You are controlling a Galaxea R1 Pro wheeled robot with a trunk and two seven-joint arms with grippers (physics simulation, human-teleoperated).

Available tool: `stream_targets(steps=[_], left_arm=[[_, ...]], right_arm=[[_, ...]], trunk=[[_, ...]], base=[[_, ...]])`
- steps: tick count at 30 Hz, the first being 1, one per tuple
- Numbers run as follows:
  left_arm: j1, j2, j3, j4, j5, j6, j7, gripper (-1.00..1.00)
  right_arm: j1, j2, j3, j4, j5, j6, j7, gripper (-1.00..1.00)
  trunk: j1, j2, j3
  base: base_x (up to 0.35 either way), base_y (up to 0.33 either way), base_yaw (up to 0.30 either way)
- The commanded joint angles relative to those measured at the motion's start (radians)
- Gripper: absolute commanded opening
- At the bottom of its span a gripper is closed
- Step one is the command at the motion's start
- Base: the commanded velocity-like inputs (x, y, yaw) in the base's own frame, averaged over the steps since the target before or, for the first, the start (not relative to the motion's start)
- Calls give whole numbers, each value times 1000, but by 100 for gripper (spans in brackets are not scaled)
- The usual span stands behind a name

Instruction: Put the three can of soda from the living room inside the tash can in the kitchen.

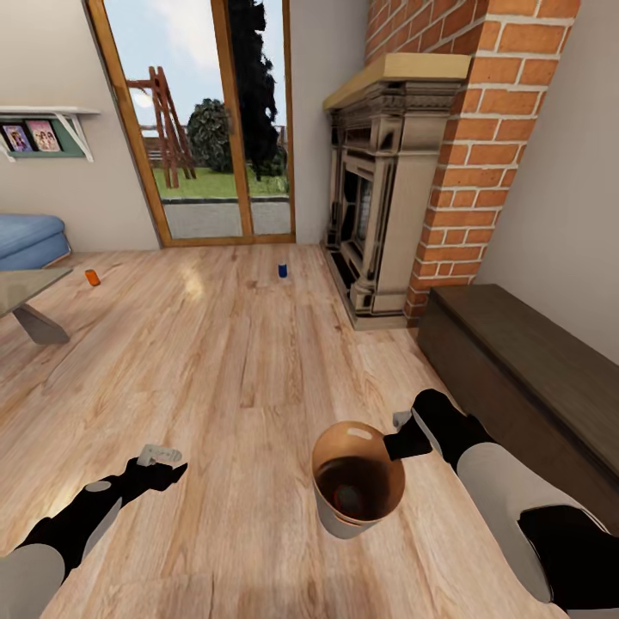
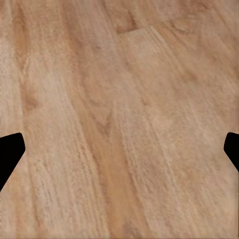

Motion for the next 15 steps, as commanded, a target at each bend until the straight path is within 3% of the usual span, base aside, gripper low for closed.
stream_targets(steps=[1, 4, 11, 15], left_arm=[[0, 0, 0, 0, 0, 1, 0, 100], [0, 0, 0, 0, 0, 2, 0, 100], [0, 0, 0, 0, 3, -1, -3, 100], [0, 0, 0, 0, 3, 3, -5, 100]], right_arm=[[0, 0, -3, 0, -29, 5, 4, -100], [0, 0, -4, 0, -29, 5, 5, -100], [0, 1, -3, 1, -29, 5, 5, -100], [0, 1, -3, 1, -29, 4, 5, -100]], trunk=[[-4, 7, 3], [-15, 28, 13], [-15, 28, 13], [-15, 28, 13]], base=[[2, 1, 0], [1, 1, 0], [7, 4, 0], [160, 115, 0]])
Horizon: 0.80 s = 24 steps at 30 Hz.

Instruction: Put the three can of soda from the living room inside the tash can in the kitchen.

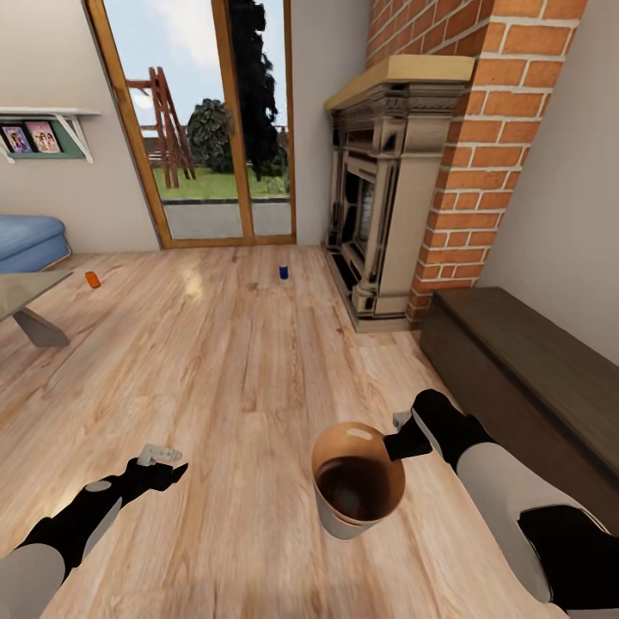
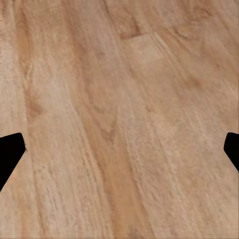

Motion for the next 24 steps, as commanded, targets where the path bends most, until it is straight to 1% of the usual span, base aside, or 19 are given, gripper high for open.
stream_targets(steps=[1, 11, 15, 17, 19, 24], left_arm=[[0, 0, 0, 0, 0, 0, -1, 100], [-1, 0, 1, 1, -2, 3, -3, 100], [-1, 0, 1, 1, -3, 3, -3, 100], [-1, 0, 1, 1, -4, 3, -3, 100], [-1, 1, 2, 1, -3, 3, -3, 100], [-1, 1, 2, 1, -3, 2, -2, 100]], right_arm=[[0, 0, -3, 0, -31, 5, 4, -100], [0, -3, -2, -1, -26, 3, -2, -100], [16, -5, -2, 0, -23, -2, -6, -100], [32, -12, -3, -1, -24, -6, -6, -100], [44, -29, -3, -1, -26, -11, -4, -100], [49, -35, -3, -4, -26, -14, -3, -100]], trunk=[[0, 0, 0], [0, 0, 0], [0, 0, 0], [0, 0, 0], [0, 0, 0], [0, 0, 0]], base=[[243, 172, 0], [283, 175, 0], [312, 144, 0], [314, 139, 0], [315, 137, 0], [316, 136, 0]])
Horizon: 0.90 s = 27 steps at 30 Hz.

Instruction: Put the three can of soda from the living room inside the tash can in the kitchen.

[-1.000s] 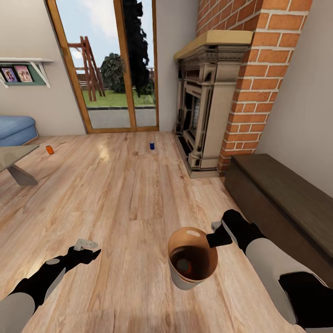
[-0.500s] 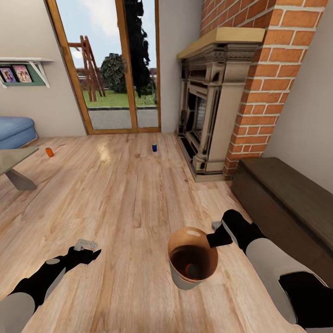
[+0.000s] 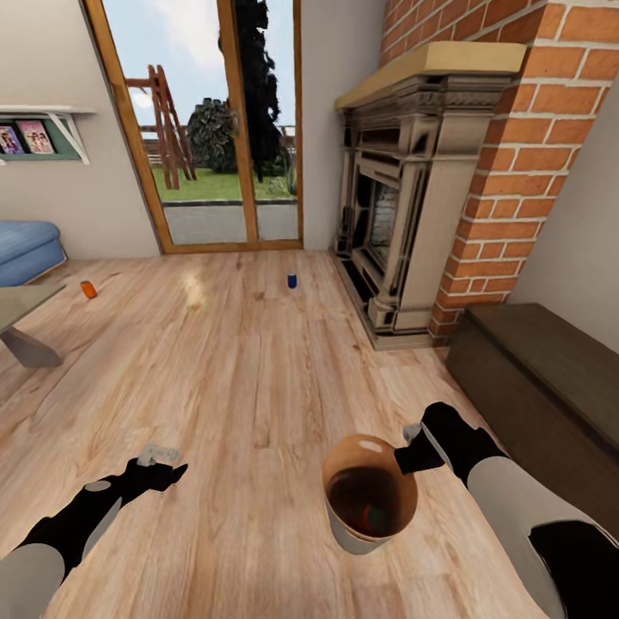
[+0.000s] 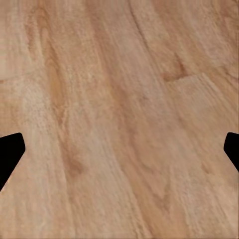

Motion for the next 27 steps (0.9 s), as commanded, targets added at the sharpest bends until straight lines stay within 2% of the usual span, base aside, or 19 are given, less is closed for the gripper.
stream_targets(steps=[1, 27], left_arm=[[0, 0, 0, 0, 0, 0, 0, 100], [1, -1, -1, 2, -1, -3, 1, 100]], right_arm=[[0, 0, -3, -1, -37, 6, 5, -100], [2, 0, -3, -4, -38, 6, 18, -100]], trunk=[[0, 0, 0], [0, 0, 0]], base=[[316, 135, 0], [321, 102, 0]])
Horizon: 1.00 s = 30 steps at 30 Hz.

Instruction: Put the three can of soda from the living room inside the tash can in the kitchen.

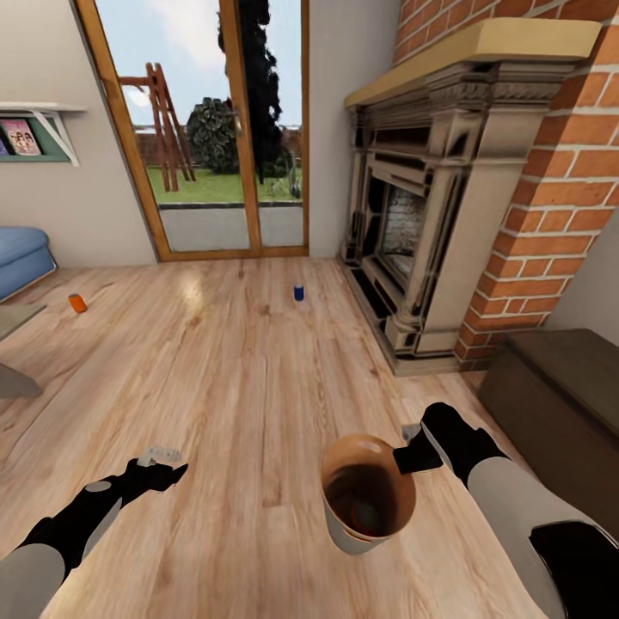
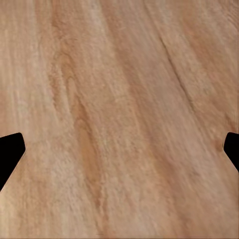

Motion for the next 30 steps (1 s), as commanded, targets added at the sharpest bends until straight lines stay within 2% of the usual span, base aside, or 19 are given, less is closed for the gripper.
stream_targets(steps=[1, 30], left_arm=[[0, 0, 0, 0, 0, 0, 0, 100], [1, 0, -2, 0, -2, -1, -2, 100]], right_arm=[[0, 1, -2, 0, -30, 5, 4, -100], [0, 6, 0, 0, -31, 5, 2, -100]], trunk=[[0, 0, 0], [0, 0, 0]], base=[[327, 22, 0], [328, 50, 0]])
